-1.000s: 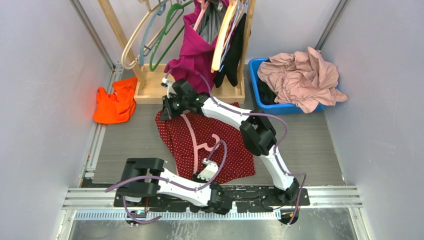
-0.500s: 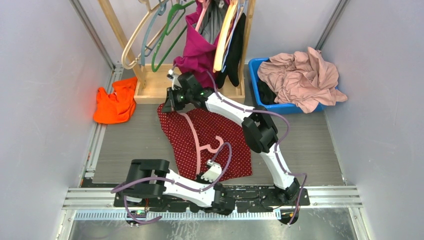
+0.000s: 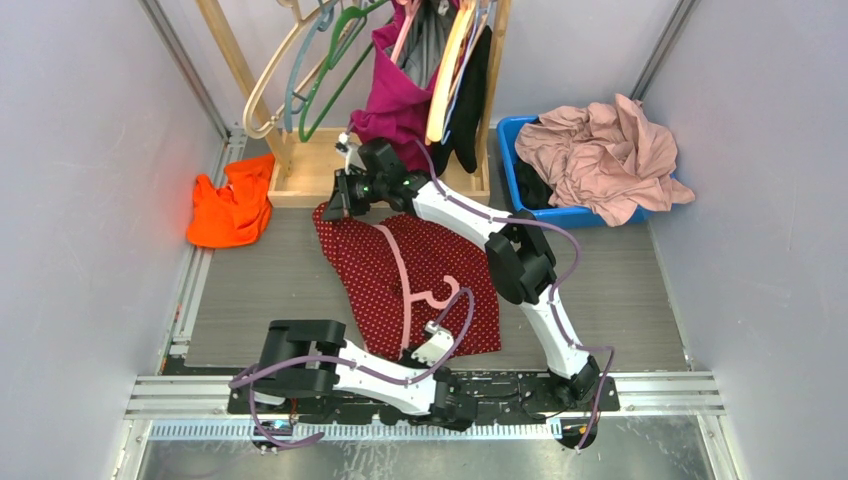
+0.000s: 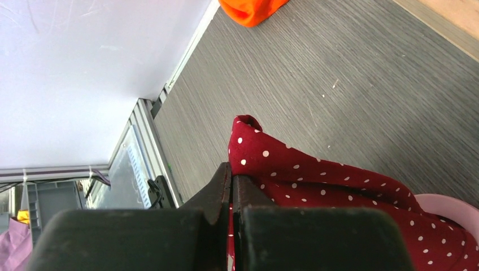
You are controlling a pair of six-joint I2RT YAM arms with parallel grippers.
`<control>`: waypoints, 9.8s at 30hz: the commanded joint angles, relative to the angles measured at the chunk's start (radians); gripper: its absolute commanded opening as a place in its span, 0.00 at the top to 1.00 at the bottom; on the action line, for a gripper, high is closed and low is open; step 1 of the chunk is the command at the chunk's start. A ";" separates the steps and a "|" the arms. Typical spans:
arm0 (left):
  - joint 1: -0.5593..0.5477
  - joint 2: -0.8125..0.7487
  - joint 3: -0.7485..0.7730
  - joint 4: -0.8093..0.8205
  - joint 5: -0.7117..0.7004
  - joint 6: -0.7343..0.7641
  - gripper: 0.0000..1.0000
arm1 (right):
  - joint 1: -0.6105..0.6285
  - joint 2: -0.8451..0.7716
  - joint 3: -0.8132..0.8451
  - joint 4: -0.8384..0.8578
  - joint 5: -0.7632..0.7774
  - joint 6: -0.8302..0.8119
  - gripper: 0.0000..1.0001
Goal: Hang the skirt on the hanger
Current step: Hang the skirt on the hanger.
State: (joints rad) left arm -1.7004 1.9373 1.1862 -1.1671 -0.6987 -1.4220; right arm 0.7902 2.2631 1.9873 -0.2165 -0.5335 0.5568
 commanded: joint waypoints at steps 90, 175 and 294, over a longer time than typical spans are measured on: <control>0.082 -0.251 -0.202 0.522 -0.081 0.058 1.00 | -0.117 -0.775 -0.848 -0.402 0.419 0.104 0.39; 0.035 -0.367 -0.251 0.438 -0.131 -0.006 1.00 | -0.318 -1.218 -1.046 -0.401 0.196 0.165 0.29; 0.533 -0.997 -0.531 0.392 0.162 0.171 0.90 | -0.016 -1.100 -1.125 -0.213 0.505 0.200 0.99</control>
State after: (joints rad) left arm -1.1709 1.0180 0.6250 -0.6407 -0.5179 -1.2739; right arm 0.7803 1.1698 0.8360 -0.4232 -0.0486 0.7879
